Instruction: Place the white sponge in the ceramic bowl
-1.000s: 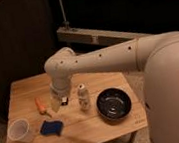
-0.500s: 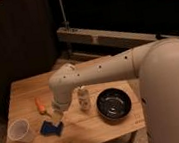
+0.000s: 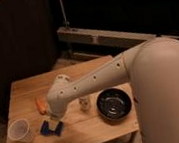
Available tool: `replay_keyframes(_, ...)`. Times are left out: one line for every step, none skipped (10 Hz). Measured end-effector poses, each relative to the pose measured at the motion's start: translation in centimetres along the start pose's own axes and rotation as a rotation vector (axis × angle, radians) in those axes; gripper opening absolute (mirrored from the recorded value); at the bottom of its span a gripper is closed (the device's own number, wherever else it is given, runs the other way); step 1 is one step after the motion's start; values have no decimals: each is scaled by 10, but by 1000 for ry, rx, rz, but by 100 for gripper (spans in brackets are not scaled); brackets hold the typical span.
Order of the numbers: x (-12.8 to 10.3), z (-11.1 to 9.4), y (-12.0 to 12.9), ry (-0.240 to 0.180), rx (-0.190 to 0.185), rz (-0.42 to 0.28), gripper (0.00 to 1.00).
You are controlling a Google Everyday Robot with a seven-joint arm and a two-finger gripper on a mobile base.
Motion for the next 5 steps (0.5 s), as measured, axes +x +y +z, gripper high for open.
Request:
replay_keyframes(-1,4,-1,-5,2,-10,65)
replay_keyframes(-4,10,-1,-8,0,-28,65)
replay_keyframes(-5,14,-3,-13,-2,-40,65)
replay_keyframes(-5,16,-5,-15,-5,-45,65)
replay_keyframes(-4,19,-5,-18,-12,-50,65)
